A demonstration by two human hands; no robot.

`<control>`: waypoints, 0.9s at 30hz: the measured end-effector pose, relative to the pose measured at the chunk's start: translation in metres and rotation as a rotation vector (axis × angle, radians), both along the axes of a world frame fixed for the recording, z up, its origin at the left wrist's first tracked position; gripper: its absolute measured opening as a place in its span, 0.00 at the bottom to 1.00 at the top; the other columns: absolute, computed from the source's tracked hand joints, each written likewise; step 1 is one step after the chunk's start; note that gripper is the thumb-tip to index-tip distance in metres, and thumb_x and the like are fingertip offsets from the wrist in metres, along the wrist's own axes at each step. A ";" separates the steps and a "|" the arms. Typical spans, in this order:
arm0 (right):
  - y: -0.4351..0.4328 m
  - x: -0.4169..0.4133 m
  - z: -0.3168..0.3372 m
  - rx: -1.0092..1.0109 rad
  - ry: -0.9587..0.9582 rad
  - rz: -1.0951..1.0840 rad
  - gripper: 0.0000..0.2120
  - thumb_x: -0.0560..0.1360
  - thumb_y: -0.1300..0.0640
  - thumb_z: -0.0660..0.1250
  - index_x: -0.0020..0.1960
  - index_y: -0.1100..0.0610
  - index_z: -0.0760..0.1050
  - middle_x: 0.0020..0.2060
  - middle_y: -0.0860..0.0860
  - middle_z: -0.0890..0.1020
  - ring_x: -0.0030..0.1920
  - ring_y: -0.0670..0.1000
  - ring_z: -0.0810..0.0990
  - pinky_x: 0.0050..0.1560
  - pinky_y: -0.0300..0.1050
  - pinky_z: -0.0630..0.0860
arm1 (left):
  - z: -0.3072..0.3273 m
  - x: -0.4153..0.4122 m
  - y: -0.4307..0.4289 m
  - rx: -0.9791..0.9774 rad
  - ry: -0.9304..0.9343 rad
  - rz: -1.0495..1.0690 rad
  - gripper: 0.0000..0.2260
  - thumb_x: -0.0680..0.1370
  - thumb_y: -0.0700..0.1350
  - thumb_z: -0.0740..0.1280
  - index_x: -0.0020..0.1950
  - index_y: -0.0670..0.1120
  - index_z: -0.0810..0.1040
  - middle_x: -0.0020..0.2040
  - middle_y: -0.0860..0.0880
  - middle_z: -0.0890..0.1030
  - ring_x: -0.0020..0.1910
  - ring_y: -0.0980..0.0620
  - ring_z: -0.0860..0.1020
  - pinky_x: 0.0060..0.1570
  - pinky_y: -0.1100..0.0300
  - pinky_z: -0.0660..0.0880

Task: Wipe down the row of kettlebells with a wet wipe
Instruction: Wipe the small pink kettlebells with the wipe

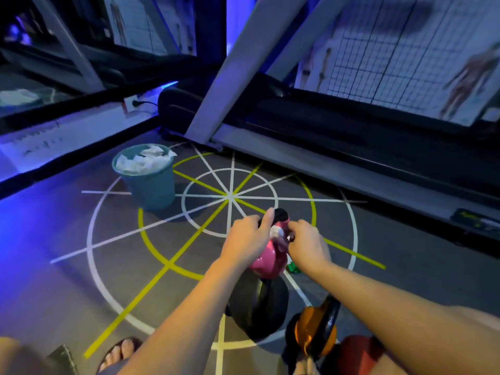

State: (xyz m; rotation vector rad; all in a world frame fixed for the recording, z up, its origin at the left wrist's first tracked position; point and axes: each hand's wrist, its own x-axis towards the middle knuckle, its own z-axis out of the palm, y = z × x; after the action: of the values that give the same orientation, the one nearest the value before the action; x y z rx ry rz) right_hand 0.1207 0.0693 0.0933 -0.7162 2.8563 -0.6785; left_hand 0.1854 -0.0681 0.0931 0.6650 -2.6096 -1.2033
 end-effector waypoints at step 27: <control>0.006 0.012 0.006 -0.396 -0.185 -0.313 0.07 0.76 0.65 0.64 0.44 0.55 0.70 0.40 0.53 0.79 0.40 0.55 0.78 0.38 0.45 0.74 | 0.009 -0.009 0.013 -0.080 0.021 -0.126 0.29 0.82 0.65 0.54 0.37 0.42 0.76 0.31 0.47 0.77 0.35 0.46 0.78 0.36 0.50 0.73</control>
State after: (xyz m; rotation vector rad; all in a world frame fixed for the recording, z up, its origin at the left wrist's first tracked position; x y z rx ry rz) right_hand 0.1324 0.0756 0.0998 -0.2214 2.7101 -1.3041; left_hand 0.1763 -0.0552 0.1025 0.4764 -2.7011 -1.1260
